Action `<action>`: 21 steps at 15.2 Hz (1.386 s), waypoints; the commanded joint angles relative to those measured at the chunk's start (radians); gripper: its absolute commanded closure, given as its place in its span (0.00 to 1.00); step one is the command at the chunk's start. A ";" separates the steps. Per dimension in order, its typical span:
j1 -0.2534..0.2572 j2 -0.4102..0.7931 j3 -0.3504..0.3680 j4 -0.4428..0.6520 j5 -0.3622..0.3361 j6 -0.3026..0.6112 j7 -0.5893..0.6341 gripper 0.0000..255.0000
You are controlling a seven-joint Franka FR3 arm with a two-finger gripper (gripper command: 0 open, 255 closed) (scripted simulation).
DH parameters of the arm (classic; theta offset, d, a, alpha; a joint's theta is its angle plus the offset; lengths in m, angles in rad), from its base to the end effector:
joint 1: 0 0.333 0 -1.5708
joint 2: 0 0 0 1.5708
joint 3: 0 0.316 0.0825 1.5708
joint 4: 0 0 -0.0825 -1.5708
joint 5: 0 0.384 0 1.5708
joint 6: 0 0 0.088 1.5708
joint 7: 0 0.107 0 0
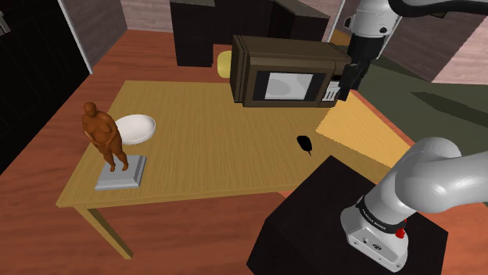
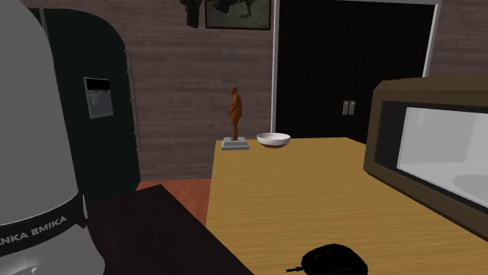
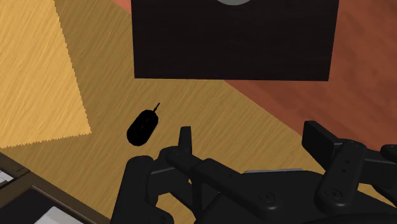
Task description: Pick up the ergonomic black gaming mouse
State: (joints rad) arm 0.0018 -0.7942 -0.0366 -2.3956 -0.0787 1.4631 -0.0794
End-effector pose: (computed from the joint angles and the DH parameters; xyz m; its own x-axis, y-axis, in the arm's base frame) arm 0.2908 -0.0221 0.5659 0.9886 0.0508 -0.1418 0.0572 -0.9975 0.0414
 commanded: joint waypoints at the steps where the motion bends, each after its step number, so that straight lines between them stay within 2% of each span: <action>1: 0.000 0.000 0.000 0.000 0.000 0.000 0.000 0.00; 11: -0.085 0.090 -0.105 -0.242 -0.049 0.394 0.035 0.00; 16: -0.125 0.207 -0.165 -0.314 -0.067 0.615 0.045 0.00; 21: -0.152 0.376 -0.229 -0.346 -0.065 0.847 0.044 0.00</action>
State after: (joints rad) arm -0.1467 -0.4609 -0.2523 -2.7381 -0.1467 2.2530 -0.0353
